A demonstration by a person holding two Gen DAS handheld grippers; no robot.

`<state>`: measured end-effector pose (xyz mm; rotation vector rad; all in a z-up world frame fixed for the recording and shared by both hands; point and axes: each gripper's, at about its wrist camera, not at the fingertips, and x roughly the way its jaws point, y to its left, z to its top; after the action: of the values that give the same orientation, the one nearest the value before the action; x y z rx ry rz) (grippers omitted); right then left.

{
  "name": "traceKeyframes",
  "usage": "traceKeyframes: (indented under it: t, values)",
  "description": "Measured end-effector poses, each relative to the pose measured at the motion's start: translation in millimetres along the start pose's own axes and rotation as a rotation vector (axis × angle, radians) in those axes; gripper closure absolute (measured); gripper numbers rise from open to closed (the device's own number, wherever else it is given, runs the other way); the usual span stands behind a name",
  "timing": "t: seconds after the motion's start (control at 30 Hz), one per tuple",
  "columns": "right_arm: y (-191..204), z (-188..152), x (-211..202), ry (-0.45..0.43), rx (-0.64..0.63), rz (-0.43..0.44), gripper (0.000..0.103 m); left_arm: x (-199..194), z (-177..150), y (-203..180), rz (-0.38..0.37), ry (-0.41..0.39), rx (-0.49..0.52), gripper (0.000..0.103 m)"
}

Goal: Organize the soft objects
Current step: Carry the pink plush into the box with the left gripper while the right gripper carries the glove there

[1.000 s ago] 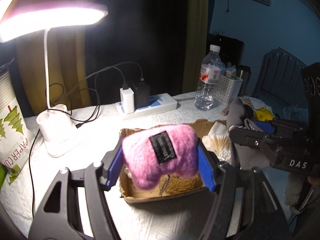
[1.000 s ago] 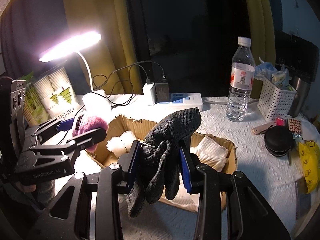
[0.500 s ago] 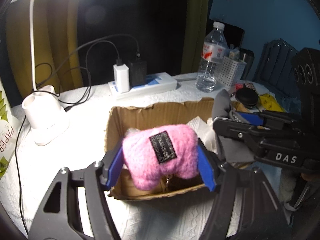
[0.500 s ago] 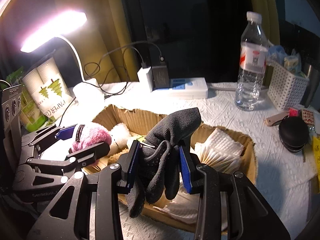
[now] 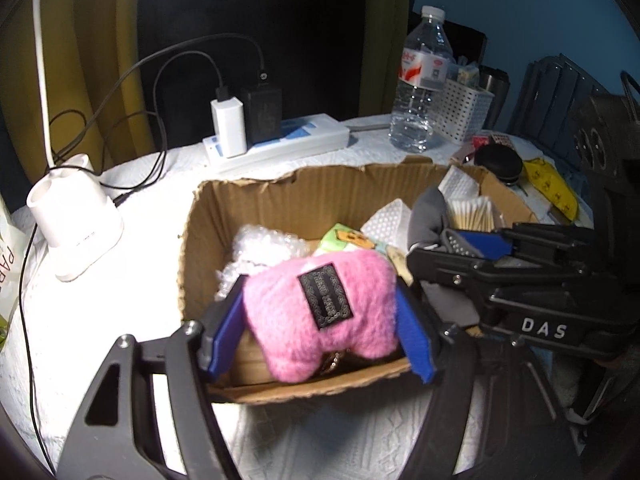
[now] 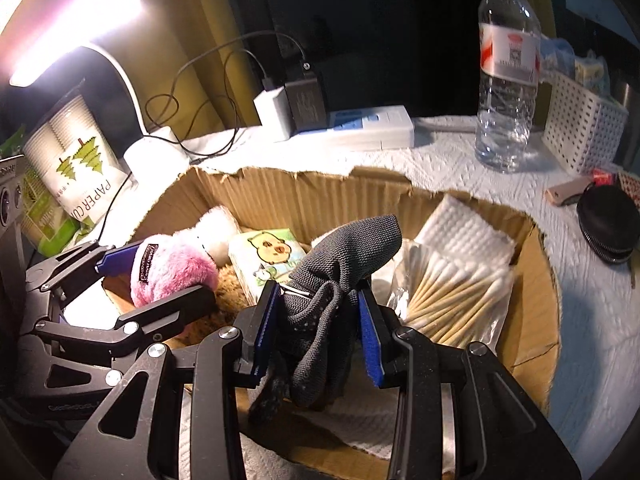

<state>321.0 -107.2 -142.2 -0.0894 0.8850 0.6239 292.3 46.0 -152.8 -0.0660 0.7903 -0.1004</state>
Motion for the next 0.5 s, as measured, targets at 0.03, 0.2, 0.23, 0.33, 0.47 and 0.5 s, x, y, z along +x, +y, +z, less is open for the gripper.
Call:
traceKeyframes:
  t: [0.03,0.2,0.23,0.33,0.47,0.5]
  values:
    - [0.2,-0.1,0.6,0.002,0.0,-0.003,0.064,0.1,0.0,-0.4,0.001,0.001,0.001,0.032]
    - [2.8,1.3,0.4,0.007,-0.007,-0.015,0.062,0.1,-0.1,-0.7,0.001,0.005,0.004,0.031]
    - [3.7,1.1,0.3,0.006,-0.009,-0.018,0.062,-0.1,-0.1,-0.9,0.001,0.006,0.005,0.031]
    - [4.5,0.3,-2.1,0.001,-0.009,-0.022,0.06,-1.1,0.1,-1.3,0.001,0.008,0.006,0.028]
    - [4.7,-0.2,-8.4,-0.011,-0.011,-0.03,0.059,-5.0,0.6,-0.9,-0.001,0.002,-0.002,0.027]
    - [4.9,-0.5,-10.7,-0.016,-0.012,-0.034,0.057,-6.0,0.7,-0.8,-0.002,0.001,-0.004,0.027]
